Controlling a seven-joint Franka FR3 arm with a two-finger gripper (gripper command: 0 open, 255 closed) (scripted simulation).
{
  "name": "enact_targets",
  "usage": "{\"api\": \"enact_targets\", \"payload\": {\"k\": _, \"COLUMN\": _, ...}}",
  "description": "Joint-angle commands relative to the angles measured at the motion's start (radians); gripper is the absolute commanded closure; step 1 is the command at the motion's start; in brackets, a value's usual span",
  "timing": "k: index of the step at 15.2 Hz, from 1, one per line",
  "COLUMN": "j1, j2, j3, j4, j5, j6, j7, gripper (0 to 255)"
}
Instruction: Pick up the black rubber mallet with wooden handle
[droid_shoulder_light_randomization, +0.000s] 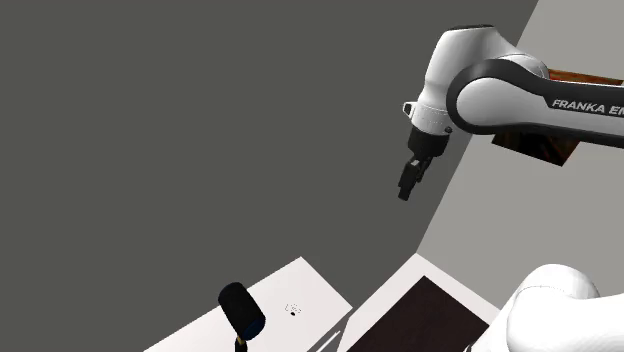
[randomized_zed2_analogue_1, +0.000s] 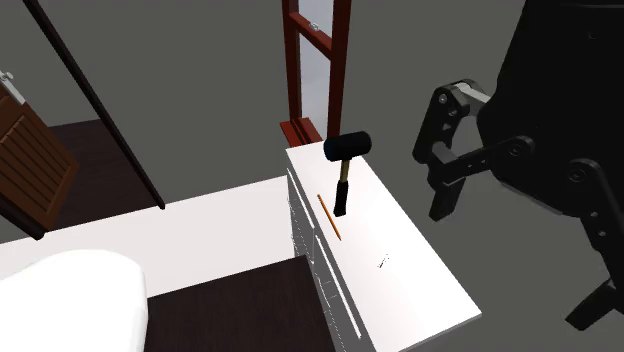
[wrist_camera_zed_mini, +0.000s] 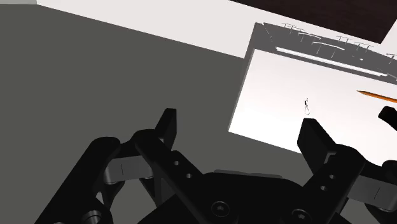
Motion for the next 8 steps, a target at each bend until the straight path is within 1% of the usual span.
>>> {"api": "enact_targets", "payload": {"k": 1, "j1": 0.0, "j2": 0.0, "j3": 0.0, "j4": 0.0, "j5": 0.0, "j6": 0.0, "j7": 0.0, "gripper": 0}}
{"api": "enact_targets", "payload": {"k": 8, "j1": 0.053, "j2": 0.086, "j3": 0.134, "j4": -0.033, "j5": 0.087, "j6": 0.119, "j7": 0.161, "gripper": 0}}
